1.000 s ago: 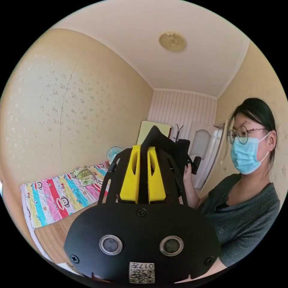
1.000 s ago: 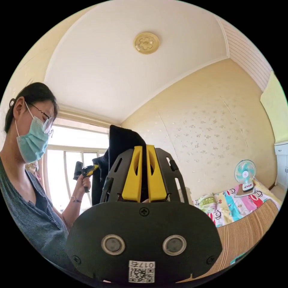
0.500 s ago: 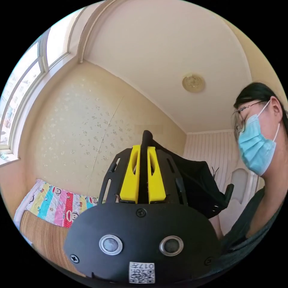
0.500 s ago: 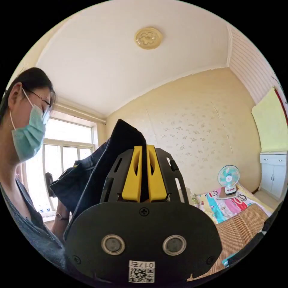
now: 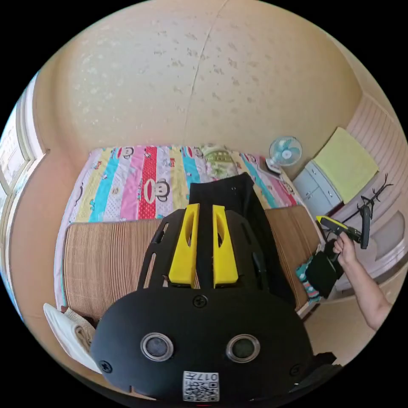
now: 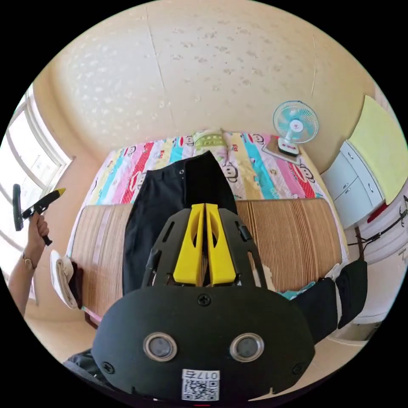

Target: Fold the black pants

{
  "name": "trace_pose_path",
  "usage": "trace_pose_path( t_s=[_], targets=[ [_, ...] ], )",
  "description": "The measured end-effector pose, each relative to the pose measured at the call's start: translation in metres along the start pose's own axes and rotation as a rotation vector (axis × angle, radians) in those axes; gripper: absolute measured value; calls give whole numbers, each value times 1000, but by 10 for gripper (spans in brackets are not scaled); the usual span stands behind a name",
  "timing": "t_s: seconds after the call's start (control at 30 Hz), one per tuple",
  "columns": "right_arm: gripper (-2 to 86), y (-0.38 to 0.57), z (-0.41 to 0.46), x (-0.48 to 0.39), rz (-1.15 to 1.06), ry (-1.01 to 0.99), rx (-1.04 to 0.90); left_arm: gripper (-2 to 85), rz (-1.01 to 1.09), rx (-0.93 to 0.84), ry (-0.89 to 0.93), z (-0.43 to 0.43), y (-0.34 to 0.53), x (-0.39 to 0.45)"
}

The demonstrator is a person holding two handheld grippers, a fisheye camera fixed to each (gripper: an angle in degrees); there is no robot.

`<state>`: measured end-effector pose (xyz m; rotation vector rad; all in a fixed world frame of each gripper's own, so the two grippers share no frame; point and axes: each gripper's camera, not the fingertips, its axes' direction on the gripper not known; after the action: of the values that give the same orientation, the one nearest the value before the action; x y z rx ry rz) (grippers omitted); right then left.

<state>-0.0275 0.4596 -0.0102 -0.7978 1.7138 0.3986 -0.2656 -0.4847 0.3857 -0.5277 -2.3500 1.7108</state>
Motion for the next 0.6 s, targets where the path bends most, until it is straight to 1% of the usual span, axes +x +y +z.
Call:
trace_pose_path(
  t_s=[0.03,0.07,0.1,0.17,0.2,0.27,0.3,0.37,0.43,0.5,0.6],
  targets=[
    [13,11,18,0,-19,-20,-56,65,11,-146,32,44,37,-14],
    [15,35,53,1,-36,-48,-159,68,3,-279,57,83,76,-27],
    [18,57,82,4,-27,-67,-246,69,-2,-341,64,101,96,-33],
    [25,85,118,12,33,-107,-364,72,-63,-518,90,154,170,-48],
    [32,100,137,18,81,-150,-433,73,-87,-553,109,164,185,-50],
    [44,115,160,25,121,-182,-512,81,-197,-641,233,198,236,-49],
    [51,122,173,28,130,-157,-561,83,-209,-661,265,206,246,-45],
    [63,125,188,35,156,-123,-628,94,-215,-764,342,237,277,-19],
    [72,122,197,45,187,-121,-670,102,-214,-807,378,255,291,3],
    [77,112,205,55,182,-101,-702,114,-213,-837,374,270,298,22],
    [79,103,224,61,145,-168,-796,123,-226,-882,334,296,300,47]
  ],
)
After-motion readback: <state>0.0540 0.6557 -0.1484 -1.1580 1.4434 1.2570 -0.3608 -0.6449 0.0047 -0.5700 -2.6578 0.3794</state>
